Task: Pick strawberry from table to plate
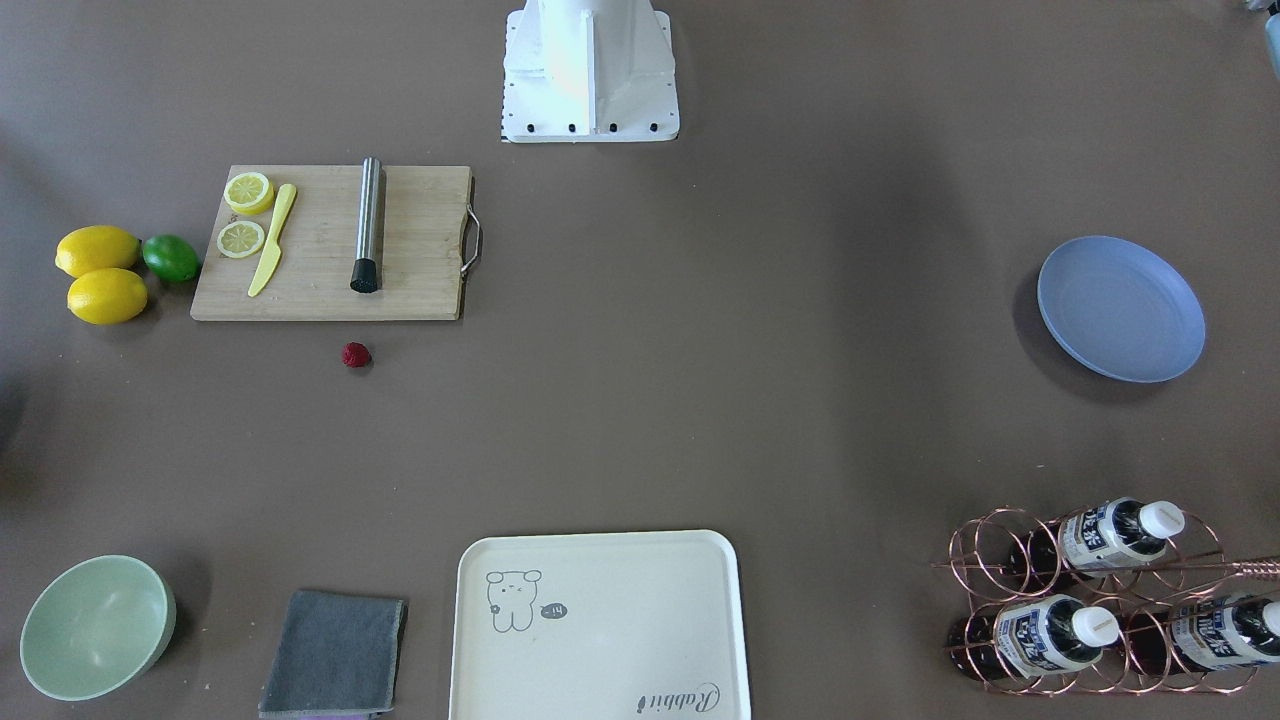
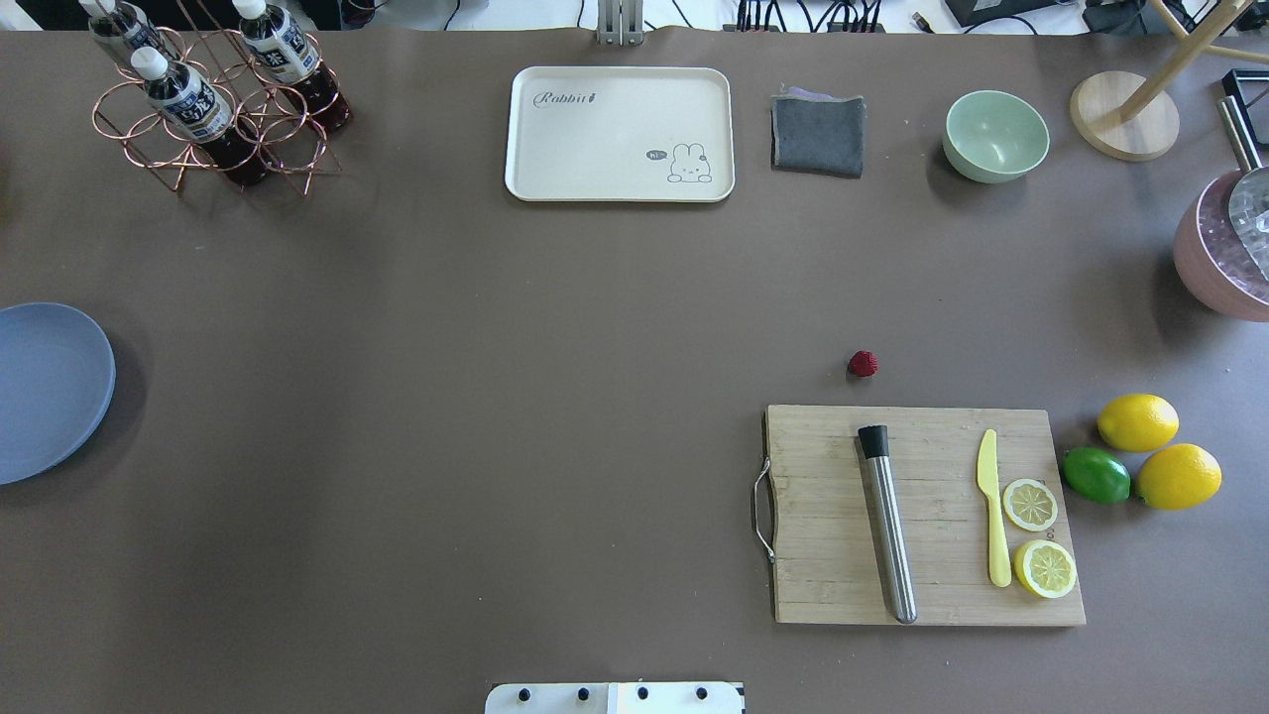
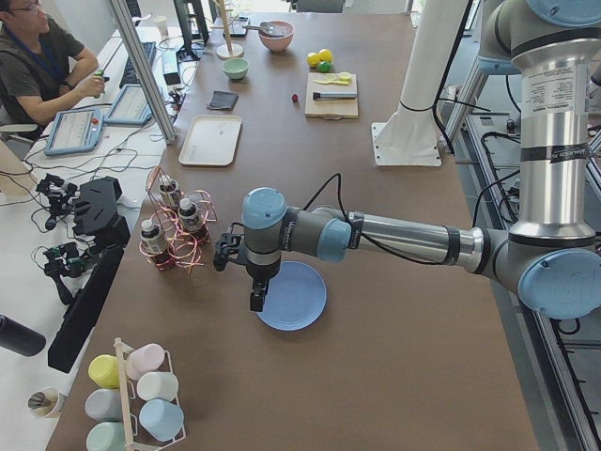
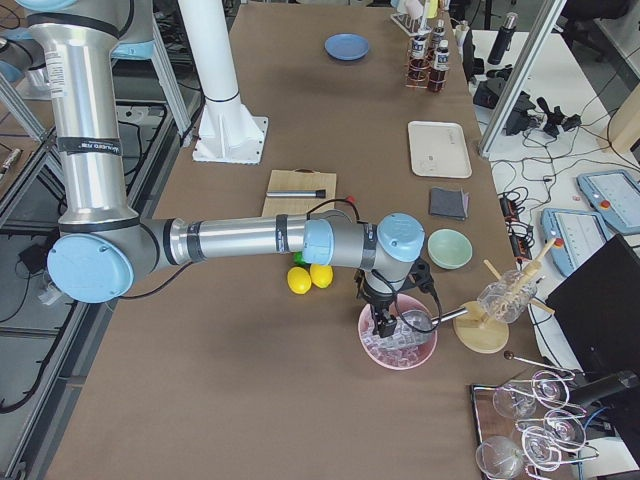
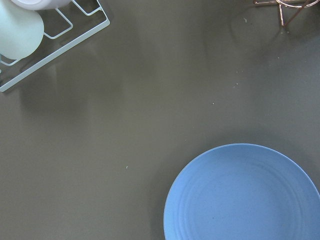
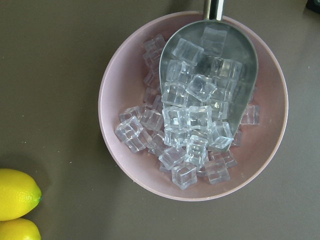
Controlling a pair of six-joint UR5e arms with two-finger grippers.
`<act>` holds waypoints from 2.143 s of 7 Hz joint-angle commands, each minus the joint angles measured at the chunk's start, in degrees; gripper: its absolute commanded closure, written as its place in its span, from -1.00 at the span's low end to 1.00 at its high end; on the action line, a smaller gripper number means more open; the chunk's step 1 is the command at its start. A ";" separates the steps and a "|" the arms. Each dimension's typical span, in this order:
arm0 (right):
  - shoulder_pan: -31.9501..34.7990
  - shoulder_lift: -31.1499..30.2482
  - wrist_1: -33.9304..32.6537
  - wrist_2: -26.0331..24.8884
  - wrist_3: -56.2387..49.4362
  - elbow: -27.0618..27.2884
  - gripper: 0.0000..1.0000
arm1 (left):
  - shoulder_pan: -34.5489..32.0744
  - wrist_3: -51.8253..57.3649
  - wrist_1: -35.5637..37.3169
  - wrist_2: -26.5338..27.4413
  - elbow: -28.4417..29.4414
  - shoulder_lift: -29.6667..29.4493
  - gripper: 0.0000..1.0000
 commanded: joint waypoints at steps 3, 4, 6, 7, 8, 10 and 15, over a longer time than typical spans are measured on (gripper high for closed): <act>-0.19 0.17 0.09 0.14 0.01 0.15 -1.00 | 0.29 0.08 -0.85 -1.05 0.25 1.86 -0.95; -0.19 0.17 0.00 0.23 0.01 0.50 -1.00 | 0.29 0.09 -1.20 -1.05 -0.52 1.86 -0.95; -0.19 0.08 0.00 0.23 1.14 0.50 -1.00 | 0.38 0.00 -1.29 -1.05 -0.27 1.95 -0.95; -0.19 -0.01 0.00 0.23 1.24 0.50 -1.00 | 0.38 -0.09 -1.29 -1.05 0.08 2.04 -0.95; -0.19 -0.01 0.00 0.32 1.24 0.50 -1.00 | 0.38 0.00 -1.38 -1.05 -0.09 2.04 -0.95; -0.19 -0.01 0.00 0.23 1.24 0.07 -1.00 | 0.29 -0.09 -1.38 -0.97 -0.35 1.69 -0.95; -0.19 -0.09 0.00 0.32 1.24 -0.03 -1.00 | 0.82 -10.55 -3.82 -3.07 -0.88 0.89 -0.95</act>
